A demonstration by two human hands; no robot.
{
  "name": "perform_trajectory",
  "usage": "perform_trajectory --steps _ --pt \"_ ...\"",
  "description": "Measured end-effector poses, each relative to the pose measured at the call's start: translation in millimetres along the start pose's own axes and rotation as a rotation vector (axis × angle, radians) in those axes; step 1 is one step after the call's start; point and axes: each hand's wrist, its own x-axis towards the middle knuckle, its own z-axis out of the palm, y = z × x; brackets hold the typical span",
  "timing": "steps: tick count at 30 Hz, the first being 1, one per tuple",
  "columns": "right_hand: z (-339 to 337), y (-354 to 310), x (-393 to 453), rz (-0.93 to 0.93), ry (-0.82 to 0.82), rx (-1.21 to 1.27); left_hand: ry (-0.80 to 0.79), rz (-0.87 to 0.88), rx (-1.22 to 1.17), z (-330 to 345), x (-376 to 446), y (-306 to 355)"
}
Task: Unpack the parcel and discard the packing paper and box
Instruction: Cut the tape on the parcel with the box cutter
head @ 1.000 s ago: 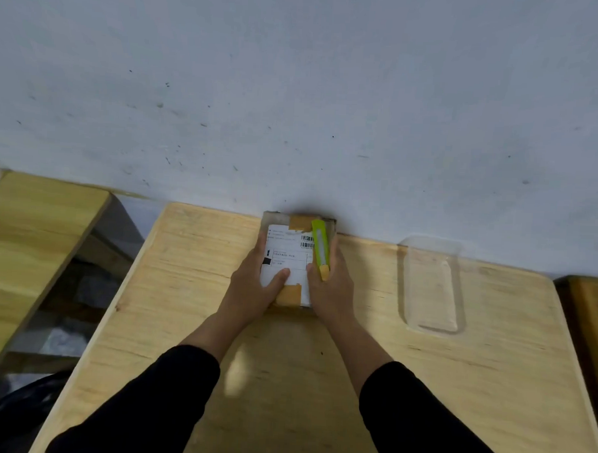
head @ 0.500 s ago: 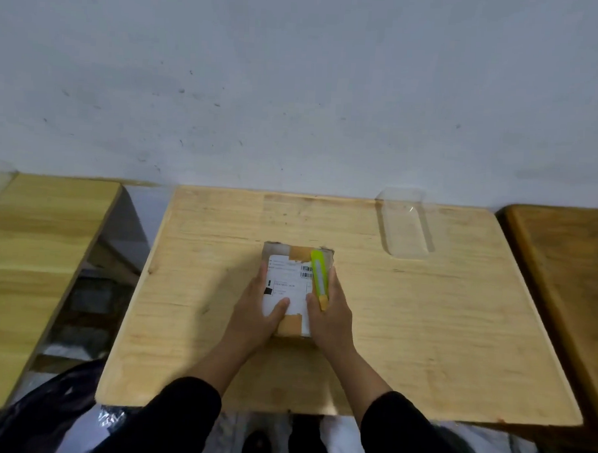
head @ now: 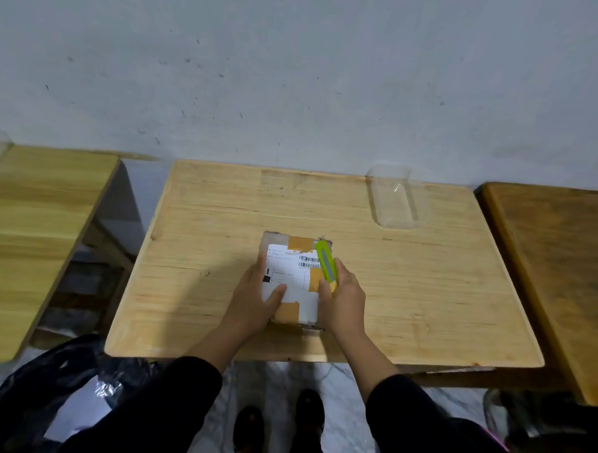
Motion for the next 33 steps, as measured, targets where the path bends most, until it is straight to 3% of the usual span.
perform_trajectory --steps 4,9,15,20,26,33 --pt "-18 2 12 -0.018 -0.028 0.065 0.02 -0.049 0.019 2 12 8" --pt "-26 12 33 -0.082 -0.362 0.187 0.021 -0.086 0.087 6 27 11" --pt "-32 22 48 0.07 -0.591 0.437 0.062 -0.101 0.127 10 25 13" --pt "-36 33 63 0.003 -0.692 0.249 0.079 -0.105 0.147 10 23 18" --pt "-33 40 73 -0.082 -0.718 0.158 0.074 -0.124 0.198 8 22 20" --pt "-40 29 72 -0.282 -0.614 0.01 0.068 -0.146 0.215 6 22 22"
